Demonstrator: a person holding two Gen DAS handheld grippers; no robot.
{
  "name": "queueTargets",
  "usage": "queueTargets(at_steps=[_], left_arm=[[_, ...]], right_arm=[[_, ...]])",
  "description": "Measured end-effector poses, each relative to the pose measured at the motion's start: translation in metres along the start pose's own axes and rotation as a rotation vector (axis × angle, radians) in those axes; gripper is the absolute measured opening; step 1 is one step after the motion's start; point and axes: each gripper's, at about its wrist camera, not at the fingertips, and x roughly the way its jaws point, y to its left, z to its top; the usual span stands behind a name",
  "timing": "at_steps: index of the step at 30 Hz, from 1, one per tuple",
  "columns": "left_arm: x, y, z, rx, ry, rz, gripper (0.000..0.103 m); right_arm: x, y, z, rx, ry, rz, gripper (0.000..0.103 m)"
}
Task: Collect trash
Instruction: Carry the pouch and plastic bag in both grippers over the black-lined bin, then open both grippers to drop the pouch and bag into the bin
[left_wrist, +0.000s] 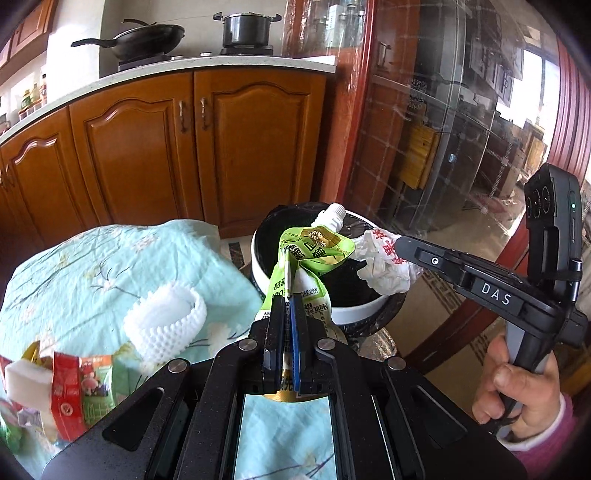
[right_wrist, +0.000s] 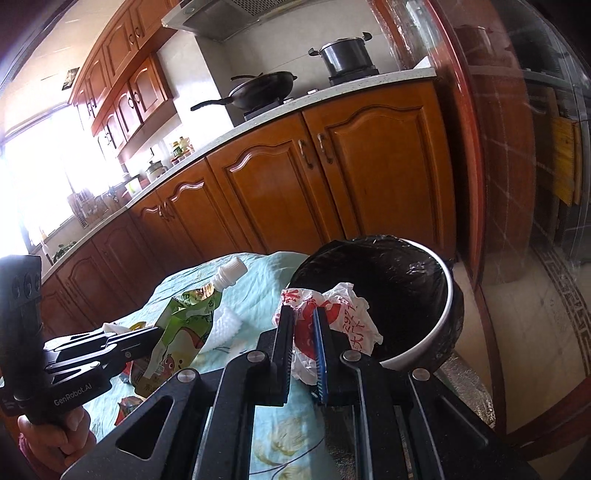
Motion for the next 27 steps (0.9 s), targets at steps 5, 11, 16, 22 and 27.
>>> queueTargets(at_steps=[5, 11, 16, 22, 27], left_arm=[[0.036, -0.013, 0.021, 0.044, 0.038, 0.007, 0.002], [0.075, -0.018, 0.043, 0.043, 0.116, -0.018, 0.002], [0.101, -0.019, 0.052, 0.036, 0.187, -0.021, 0.002], [0.120, -0.027, 0.054, 0.059, 0.233, -0.007, 0.002], [0.133, -0.030, 0.053, 0.068, 0.260, -0.005, 0.002]], right_arm=[[0.011, -0.025, 0.013, 0.035, 0.001, -0.014, 0.010], [0.027, -0.049, 0.022, 0.081, 0.024, -0.020, 0.010], [0.045, -0.061, 0.027, 0.090, 0.063, -0.023, 0.010], [0.062, -0.066, 0.029, 0.081, 0.120, -0.030, 0.010], [0.072, -0.072, 0.028, 0.080, 0.168, -0.038, 0.010]])
